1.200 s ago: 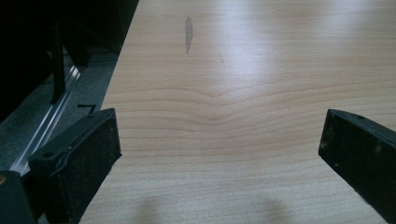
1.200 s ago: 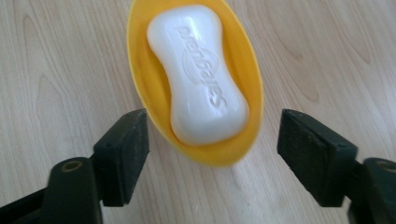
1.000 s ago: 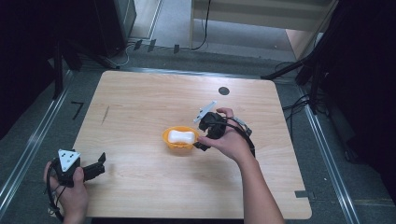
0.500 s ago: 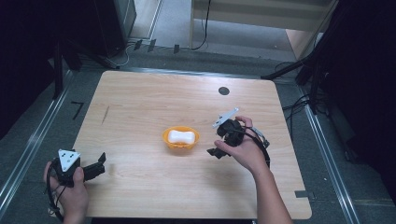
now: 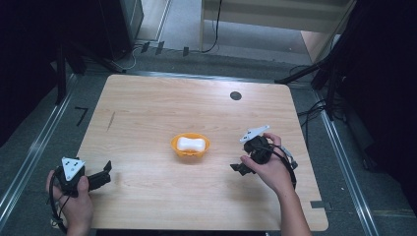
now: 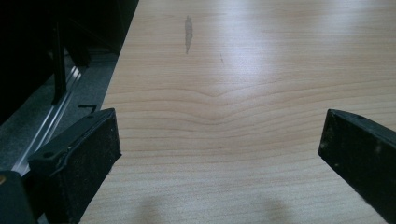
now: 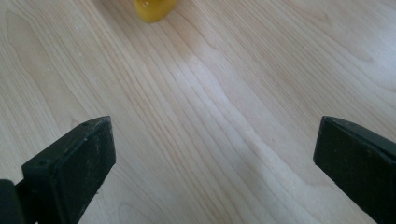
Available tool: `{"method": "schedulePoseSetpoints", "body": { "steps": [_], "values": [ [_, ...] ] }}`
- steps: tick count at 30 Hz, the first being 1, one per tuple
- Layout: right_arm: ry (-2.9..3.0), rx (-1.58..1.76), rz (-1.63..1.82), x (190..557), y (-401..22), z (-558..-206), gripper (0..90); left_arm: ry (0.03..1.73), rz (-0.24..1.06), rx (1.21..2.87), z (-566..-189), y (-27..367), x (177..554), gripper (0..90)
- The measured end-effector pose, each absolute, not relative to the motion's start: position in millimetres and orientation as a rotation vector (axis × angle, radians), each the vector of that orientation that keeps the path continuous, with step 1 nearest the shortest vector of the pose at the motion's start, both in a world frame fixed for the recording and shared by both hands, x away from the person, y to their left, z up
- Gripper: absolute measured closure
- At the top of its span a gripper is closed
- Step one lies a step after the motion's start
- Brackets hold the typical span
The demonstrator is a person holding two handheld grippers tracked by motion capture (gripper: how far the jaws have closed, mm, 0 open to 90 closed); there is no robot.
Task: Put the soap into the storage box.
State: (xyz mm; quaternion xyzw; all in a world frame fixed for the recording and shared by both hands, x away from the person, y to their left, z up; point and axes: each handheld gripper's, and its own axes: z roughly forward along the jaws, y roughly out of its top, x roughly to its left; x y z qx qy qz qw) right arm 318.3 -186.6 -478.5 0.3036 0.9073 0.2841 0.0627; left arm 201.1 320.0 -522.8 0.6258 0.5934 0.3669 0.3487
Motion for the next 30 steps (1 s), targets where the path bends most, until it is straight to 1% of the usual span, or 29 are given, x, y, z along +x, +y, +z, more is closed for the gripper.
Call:
{"method": "schedulePoseSetpoints", "body": {
  "steps": [19,30],
  "values": [
    [2.648,1.044,0.860,295,-235,-498,0.0,1.541,0.946,1.620,-523,320,201,0.0],
    [2.578,1.121,0.875,280,-257,-515,0.0,1.541,0.949,1.621,-523,320,201,0.0]
  ]
}}
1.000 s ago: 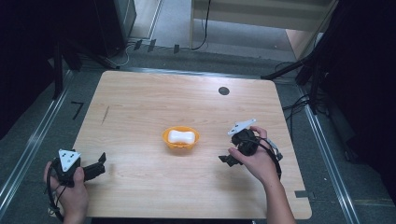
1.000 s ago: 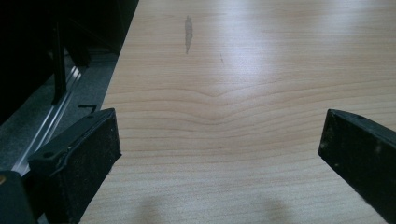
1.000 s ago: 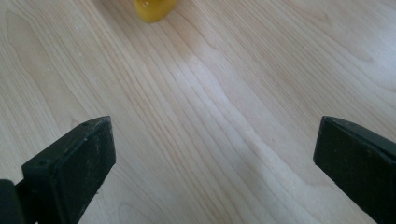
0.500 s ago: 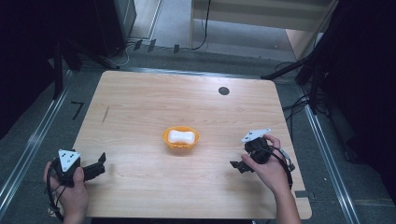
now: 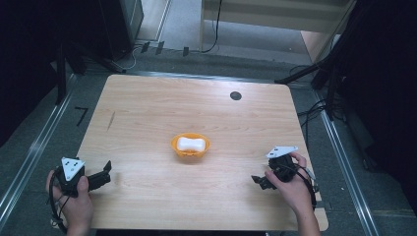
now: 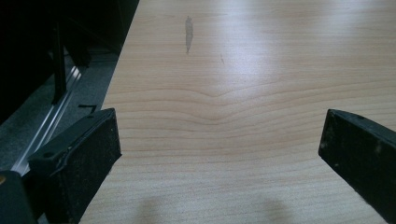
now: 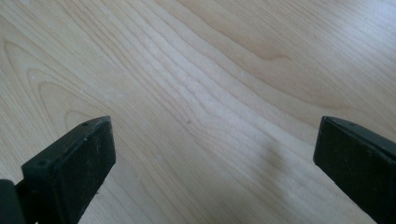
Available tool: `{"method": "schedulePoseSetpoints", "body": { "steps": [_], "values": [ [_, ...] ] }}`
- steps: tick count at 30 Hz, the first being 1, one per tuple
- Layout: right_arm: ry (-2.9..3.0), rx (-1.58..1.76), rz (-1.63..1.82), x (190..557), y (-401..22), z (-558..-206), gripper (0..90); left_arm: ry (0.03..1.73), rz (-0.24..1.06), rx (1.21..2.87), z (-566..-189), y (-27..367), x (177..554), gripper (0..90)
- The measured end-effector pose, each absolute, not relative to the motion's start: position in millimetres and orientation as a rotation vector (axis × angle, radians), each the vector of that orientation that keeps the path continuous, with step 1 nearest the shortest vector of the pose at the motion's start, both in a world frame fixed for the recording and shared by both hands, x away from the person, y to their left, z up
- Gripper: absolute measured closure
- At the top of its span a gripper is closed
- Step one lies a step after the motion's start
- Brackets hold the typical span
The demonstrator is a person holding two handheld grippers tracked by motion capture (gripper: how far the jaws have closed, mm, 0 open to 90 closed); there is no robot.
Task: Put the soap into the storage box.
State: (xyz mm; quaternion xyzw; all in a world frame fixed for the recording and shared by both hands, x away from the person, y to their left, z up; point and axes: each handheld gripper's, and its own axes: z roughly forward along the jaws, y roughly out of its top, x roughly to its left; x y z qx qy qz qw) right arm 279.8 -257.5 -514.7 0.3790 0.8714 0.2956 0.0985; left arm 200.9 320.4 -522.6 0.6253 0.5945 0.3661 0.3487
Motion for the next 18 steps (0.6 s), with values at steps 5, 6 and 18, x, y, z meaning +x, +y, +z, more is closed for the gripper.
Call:
{"method": "schedulePoseSetpoints", "body": {
  "steps": [5,6,18],
  "values": [
    [2.536,1.158,0.904,274,-269,-520,0.0,1.540,0.947,1.624,-522,320,201,0.0],
    [2.526,1.165,0.911,272,-271,-521,0.0,1.541,0.947,1.624,-523,320,201,0.0],
    [2.411,1.264,0.962,253,-302,-532,0.0,1.542,0.948,1.625,-523,320,201,0.0]
  ]
}}
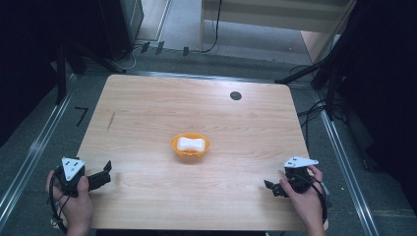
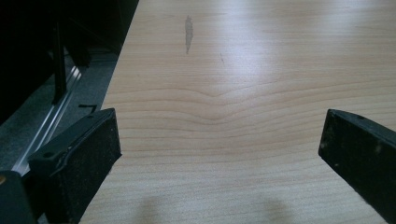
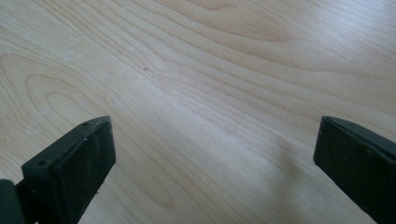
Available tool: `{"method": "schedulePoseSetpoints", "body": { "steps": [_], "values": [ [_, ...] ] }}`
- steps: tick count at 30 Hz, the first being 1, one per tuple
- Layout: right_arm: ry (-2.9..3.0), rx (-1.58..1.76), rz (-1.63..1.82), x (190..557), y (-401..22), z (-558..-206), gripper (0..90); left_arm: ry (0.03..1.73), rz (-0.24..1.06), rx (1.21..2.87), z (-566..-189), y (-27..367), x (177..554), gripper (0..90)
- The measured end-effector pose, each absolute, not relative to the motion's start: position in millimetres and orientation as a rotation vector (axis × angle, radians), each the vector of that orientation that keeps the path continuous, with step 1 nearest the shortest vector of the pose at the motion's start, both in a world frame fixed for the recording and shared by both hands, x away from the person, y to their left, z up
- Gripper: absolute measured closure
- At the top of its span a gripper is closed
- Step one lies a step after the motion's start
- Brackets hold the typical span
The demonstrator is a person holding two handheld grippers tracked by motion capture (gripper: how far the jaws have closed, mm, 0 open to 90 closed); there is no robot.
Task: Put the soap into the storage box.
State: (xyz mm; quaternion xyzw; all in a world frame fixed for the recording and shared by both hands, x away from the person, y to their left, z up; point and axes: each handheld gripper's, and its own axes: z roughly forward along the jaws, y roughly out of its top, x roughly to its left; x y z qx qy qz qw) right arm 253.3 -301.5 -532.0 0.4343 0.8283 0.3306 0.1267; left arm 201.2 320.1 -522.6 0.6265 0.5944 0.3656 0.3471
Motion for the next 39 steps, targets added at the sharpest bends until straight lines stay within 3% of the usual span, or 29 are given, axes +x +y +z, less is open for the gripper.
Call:
{"method": "schedulePoseSetpoints", "body": {
  "steps": [39],
  "values": [
    [2.134,1.413,1.137,197,-362,-552,0.0,1.543,0.940,1.628,-523,320,202,0.0]
  ]
}}
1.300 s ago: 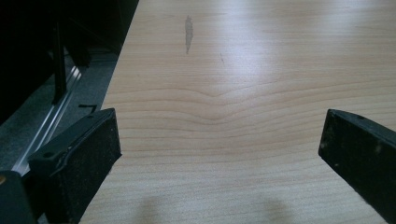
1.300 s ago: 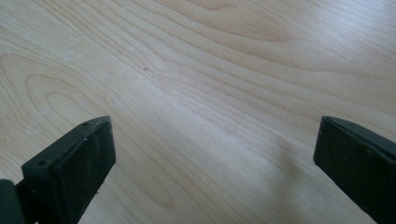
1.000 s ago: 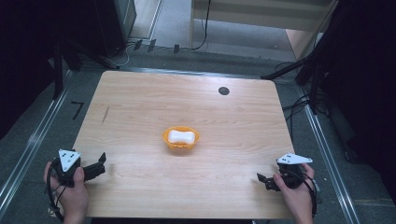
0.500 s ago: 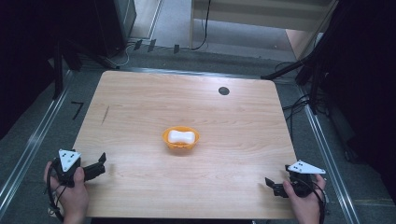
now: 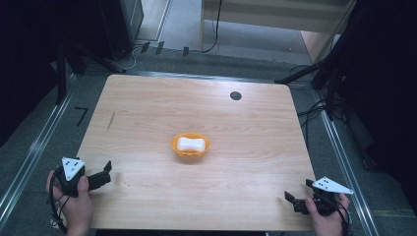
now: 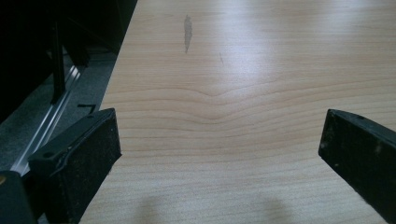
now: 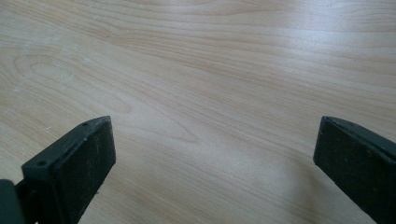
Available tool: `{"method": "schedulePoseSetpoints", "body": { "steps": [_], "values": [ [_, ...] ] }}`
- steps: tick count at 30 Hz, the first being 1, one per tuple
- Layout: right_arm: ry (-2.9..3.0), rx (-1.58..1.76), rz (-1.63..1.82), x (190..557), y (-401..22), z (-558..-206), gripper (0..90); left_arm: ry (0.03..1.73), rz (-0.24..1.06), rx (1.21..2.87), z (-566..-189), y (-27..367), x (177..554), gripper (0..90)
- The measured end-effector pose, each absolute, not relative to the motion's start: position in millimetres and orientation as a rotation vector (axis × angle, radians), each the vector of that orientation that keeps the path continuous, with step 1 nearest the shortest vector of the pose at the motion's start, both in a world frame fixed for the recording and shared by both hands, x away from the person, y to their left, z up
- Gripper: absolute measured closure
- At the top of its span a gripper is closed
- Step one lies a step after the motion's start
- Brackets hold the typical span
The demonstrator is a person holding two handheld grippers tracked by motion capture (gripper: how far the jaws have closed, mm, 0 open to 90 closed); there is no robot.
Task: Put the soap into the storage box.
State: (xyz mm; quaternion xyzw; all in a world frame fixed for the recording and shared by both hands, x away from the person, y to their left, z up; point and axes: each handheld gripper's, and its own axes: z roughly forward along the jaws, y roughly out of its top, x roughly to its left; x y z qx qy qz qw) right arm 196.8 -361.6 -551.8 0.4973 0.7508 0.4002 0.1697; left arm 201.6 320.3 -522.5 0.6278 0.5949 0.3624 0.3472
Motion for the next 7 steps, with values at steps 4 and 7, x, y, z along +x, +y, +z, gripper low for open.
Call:
{"method": "schedulePoseSetpoints", "body": {
  "steps": [4,7],
  "values": [
    [2.115,1.401,1.122,194.8,-360.3,-553.8,0.0,1.545,0.935,1.630,-522.6,320.8,202.1,0.0],
    [2.120,1.397,1.103,194.2,-358.2,-553.7,0.0,1.552,0.922,1.632,-522.5,321.2,202.6,0.0]
  ]
}}
